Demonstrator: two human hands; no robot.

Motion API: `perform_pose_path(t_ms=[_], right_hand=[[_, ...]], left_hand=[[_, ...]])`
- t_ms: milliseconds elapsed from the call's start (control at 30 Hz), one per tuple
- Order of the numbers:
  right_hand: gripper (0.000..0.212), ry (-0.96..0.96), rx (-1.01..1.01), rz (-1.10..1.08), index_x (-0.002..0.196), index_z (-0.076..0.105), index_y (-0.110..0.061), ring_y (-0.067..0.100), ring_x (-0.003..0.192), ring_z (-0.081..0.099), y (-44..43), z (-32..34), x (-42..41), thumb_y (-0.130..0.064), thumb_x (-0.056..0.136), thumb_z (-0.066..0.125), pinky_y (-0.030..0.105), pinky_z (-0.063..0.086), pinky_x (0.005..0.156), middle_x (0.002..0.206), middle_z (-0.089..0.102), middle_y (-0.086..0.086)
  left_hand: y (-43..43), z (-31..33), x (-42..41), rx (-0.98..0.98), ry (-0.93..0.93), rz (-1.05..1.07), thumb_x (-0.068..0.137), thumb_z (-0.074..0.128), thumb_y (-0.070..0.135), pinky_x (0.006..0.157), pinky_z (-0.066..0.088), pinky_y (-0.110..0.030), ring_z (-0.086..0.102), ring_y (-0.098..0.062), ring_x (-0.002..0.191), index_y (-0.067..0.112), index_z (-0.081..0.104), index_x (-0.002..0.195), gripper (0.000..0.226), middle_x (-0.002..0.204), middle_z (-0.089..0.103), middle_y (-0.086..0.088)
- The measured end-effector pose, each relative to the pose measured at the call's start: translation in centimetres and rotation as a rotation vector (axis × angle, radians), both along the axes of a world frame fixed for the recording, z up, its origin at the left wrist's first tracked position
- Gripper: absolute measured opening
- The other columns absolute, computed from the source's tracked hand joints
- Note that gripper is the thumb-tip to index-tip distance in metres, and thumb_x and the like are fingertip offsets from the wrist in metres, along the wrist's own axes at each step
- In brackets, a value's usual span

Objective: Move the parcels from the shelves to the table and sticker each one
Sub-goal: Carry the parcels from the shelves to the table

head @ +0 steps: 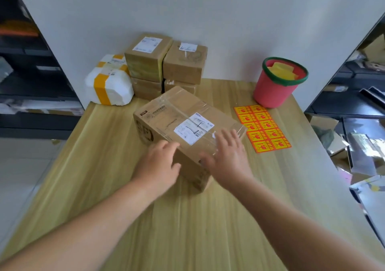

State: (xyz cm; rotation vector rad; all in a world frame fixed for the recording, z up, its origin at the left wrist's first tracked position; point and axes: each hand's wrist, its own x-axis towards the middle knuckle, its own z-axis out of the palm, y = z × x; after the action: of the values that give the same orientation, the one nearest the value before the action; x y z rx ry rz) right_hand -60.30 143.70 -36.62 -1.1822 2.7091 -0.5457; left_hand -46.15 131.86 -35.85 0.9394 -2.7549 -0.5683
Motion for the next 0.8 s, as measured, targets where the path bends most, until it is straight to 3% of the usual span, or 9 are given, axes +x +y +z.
perform_pose_path(t_ms=[67,133,200,433,633,800], right_hand=[[0.096,0.05,0.105,0.076,0.152,0.012,-0.017,0.025,0.147,-0.014,-0.5,-0.6,1.1,-0.07,0.081,0.048,0.04,-0.004,0.12,0.161,0.0,0.004],[0.106,0.055,0.191,0.08,0.152,0.002,-0.016,0.026,0.146,-0.018,-0.5,-1.4,0.9,-0.073,0.077,0.051,0.04,-0.007,0.118,0.161,-0.007,0.005],[0.108,0.062,0.22,0.091,0.152,-0.003,-0.015,0.026,0.145,-0.019,0.0,-2.1,0.1,-0.069,0.078,0.054,0.037,-0.009,0.118,0.16,-0.01,0.004],[0.104,0.037,0.256,0.333,0.154,0.0,-0.022,0.015,0.144,-0.022,3.0,-2.2,-5.5,-0.048,0.077,0.065,0.028,-0.011,0.115,0.16,-0.011,-0.005],[0.092,0.066,0.337,0.259,0.153,-0.004,-0.026,0.02,0.145,-0.021,2.2,-2.2,-8.8,-0.019,0.08,0.053,0.038,0.0,0.12,0.16,-0.015,-0.004],[0.096,0.03,0.287,0.245,0.153,-0.003,-0.025,0.02,0.145,-0.02,1.4,-2.5,-9.3,-0.017,0.077,0.055,0.037,0.005,0.119,0.16,-0.015,-0.004]], left_hand=[[-2.6,0.5,-1.2,-0.163,-0.181,-0.083,0.085,0.063,0.041,0.114,0.022,-0.037,0.018,-0.024,0.143,0.023,0.021,0.149,0.079,0.156,0.022,-0.001],[-4.6,0.6,-2.5,-0.239,-0.344,-0.126,0.082,0.064,0.051,0.118,0.005,-0.043,-0.006,-0.024,0.147,0.024,0.0,0.152,0.098,0.161,-0.005,-0.002],[-6.2,0.2,-3.7,-0.262,-0.409,-0.156,0.079,0.062,0.059,0.118,-0.005,-0.044,-0.016,-0.023,0.146,0.024,-0.011,0.151,0.108,0.159,-0.017,-0.002],[-7.2,-2.1,-4.9,-0.32,-0.484,-0.307,0.069,0.044,0.084,0.116,-0.016,-0.046,-0.028,-0.019,0.142,0.022,-0.019,0.149,0.119,0.155,-0.029,0.001],[-4.6,-3.5,-5.3,-0.222,-0.444,-0.212,0.079,0.037,0.078,0.117,-0.012,-0.046,-0.024,-0.024,0.144,0.022,-0.02,0.149,0.107,0.156,-0.026,-0.003],[-4.4,-3.0,-6.2,-0.193,-0.489,-0.173,0.079,0.037,0.078,0.117,-0.01,-0.046,-0.024,-0.024,0.144,0.021,-0.02,0.149,0.106,0.156,-0.027,-0.003]])
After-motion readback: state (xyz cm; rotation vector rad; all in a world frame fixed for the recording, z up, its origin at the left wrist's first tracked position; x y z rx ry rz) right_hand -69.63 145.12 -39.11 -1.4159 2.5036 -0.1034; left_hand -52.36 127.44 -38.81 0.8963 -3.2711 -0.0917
